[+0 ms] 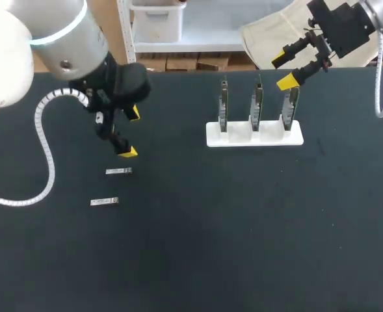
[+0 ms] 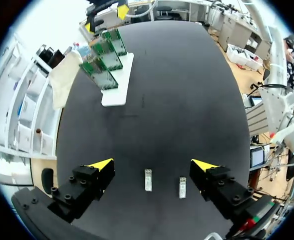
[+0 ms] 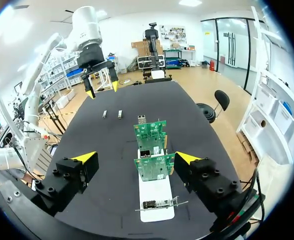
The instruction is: Pick up the optical module with the left hand, and insert it into the network port with the right hand.
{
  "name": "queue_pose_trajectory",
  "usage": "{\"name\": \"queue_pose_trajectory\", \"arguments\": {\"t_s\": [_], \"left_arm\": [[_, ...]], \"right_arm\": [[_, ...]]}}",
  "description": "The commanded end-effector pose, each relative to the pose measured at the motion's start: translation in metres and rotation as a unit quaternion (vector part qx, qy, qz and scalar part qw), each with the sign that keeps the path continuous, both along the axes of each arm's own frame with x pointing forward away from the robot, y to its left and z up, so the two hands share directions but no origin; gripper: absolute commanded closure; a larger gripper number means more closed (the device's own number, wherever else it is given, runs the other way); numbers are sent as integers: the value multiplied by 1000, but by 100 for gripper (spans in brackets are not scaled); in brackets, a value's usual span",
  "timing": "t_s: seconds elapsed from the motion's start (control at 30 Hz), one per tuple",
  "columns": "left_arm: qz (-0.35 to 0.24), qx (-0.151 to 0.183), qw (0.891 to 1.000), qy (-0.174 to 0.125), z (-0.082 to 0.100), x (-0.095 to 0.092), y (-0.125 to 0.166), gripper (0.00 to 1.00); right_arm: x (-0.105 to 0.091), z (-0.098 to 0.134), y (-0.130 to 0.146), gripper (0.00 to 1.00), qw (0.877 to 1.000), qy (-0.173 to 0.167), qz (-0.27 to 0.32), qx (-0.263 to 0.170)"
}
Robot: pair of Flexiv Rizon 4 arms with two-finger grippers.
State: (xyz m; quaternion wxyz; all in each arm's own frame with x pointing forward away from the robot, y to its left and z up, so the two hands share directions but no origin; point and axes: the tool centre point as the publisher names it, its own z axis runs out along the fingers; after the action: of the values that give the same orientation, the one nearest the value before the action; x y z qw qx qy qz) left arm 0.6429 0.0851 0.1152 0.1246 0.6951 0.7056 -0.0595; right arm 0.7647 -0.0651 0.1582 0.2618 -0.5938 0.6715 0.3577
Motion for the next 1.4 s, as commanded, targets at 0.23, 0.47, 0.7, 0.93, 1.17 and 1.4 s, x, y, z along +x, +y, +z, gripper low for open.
{"name": "queue_pose_trajectory", "arguments": {"t_s": [0.23,0.47,0.7,0.93,1.17,1.4], "left_arm": [[10,56,998,-3,-27,-28,19,0],[33,73,997,18,-40,-32,30,0],[54,81,995,26,-56,-27,45,0],[47,112,992,25,-65,-20,51,0],[49,117,991,37,-78,-17,51,0],[55,128,990,27,-87,-7,54,0]], "right_arm": [[-1,0,0,0,1000,-2,-1,0],[-1,0,0,0,1000,-2,-1,0],[-1,0,0,0,1000,-2,-1,0],[-1,0,0,0,1000,-2,-1,0],[-1,0,0,0,1000,-2,-1,0],[-1,0,0,0,1000,-2,-1,0]]}}
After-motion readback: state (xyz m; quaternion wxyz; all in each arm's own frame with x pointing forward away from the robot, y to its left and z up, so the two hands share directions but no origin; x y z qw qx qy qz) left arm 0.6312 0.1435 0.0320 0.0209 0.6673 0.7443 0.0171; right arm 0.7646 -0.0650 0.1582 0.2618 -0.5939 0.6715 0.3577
